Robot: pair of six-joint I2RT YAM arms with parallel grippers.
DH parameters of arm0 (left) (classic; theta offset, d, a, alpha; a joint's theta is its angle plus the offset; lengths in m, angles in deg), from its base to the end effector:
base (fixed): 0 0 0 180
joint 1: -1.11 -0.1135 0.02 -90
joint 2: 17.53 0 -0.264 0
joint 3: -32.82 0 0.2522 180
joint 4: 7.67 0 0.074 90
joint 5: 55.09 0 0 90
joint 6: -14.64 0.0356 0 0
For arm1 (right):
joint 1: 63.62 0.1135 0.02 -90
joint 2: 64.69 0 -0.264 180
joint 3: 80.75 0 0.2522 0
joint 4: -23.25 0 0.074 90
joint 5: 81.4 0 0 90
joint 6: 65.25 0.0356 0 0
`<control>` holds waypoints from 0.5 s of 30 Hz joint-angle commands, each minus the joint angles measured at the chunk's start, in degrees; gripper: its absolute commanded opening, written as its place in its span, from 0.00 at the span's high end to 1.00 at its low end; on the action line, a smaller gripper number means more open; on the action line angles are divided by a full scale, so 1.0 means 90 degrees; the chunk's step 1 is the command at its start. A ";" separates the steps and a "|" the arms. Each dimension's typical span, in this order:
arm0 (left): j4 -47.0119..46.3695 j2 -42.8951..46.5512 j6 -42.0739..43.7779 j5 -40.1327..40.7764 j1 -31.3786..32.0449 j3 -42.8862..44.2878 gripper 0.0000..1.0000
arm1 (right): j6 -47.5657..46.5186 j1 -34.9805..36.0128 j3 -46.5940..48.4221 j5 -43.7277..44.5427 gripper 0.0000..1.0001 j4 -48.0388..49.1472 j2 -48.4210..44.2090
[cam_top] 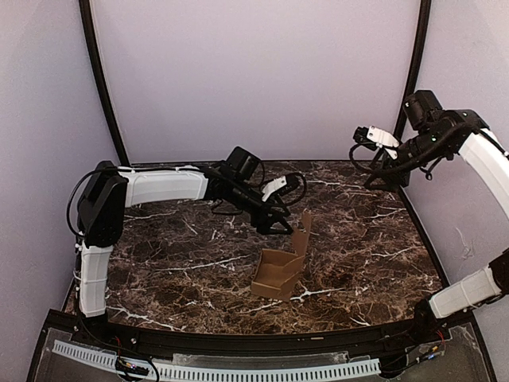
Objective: Fold the paper box
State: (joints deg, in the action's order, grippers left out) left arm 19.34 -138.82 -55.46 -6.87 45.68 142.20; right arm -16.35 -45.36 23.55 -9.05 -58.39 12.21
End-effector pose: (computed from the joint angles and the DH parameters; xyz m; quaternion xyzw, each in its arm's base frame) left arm 0.3268 -0.3552 0.2239 0.5797 0.6310 -0.4004 0.3248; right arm 0.2313 0.0877 0.3991 -0.5066 0.7937 0.0830 0.3263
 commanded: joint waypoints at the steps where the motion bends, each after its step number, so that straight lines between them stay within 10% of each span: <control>1: 0.0993 -0.0062 0.0738 -0.0356 0.0131 0.0487 0.20 | 0.0095 -0.0209 -0.0330 -0.0369 0.35 0.0002 -0.0383; 15: 0.2141 -0.0060 0.1640 0.0368 0.0579 0.0644 0.21 | 0.0131 -0.0344 -0.1427 -0.0775 0.35 0.0215 -0.0627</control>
State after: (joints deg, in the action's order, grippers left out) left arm 34.95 -140.00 -44.12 -5.61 48.66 147.42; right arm -16.02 -47.94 12.34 -13.44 -57.80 7.60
